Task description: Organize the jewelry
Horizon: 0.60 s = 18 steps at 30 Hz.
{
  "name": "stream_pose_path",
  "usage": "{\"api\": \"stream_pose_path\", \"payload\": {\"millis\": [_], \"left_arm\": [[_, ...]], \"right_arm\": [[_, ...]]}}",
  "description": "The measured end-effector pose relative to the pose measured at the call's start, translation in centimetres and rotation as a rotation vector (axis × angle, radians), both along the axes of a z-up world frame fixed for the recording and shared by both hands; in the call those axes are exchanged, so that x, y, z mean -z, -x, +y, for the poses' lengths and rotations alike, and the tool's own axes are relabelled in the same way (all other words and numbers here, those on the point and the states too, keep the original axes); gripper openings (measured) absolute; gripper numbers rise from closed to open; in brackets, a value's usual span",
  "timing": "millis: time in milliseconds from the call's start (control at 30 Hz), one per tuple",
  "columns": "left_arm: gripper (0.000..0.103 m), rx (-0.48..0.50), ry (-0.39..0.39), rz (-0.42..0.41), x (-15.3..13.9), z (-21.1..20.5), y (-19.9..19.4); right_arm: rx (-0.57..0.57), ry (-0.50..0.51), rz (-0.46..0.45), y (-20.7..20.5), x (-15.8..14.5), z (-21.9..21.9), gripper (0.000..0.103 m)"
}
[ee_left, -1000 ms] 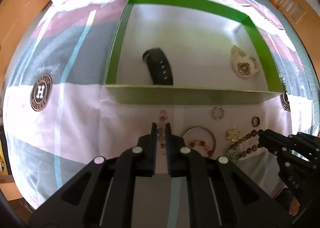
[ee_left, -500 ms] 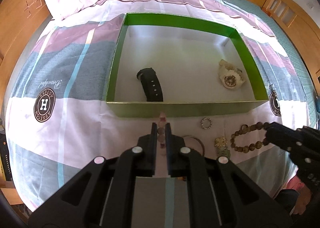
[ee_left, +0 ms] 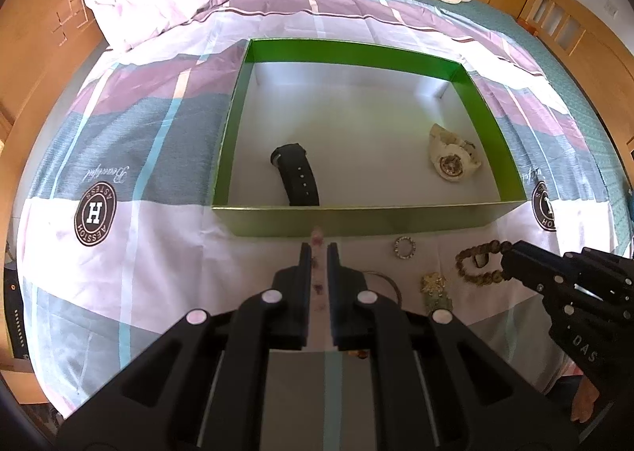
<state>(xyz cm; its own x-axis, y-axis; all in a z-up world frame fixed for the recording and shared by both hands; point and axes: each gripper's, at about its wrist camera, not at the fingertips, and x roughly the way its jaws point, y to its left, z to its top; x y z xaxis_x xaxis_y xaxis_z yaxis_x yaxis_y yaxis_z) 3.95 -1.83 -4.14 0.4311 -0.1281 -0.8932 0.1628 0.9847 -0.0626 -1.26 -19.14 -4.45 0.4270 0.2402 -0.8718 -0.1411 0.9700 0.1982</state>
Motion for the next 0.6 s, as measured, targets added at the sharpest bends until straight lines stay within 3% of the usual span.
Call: {"api": "stream_pose_path", "payload": {"millis": [433,600], "left_arm": [[0.008,0.017,0.004,-0.024,-0.9,0.0,0.6],[0.008,-0.014,0.079,0.059,0.3,1.8,-0.6]], "right_arm": [[-0.009,0.017,-0.035,-0.2,-0.5,0.7,0.011],[-0.015,0.016,-0.019,-0.2,-0.2,0.9,0.011]]}}
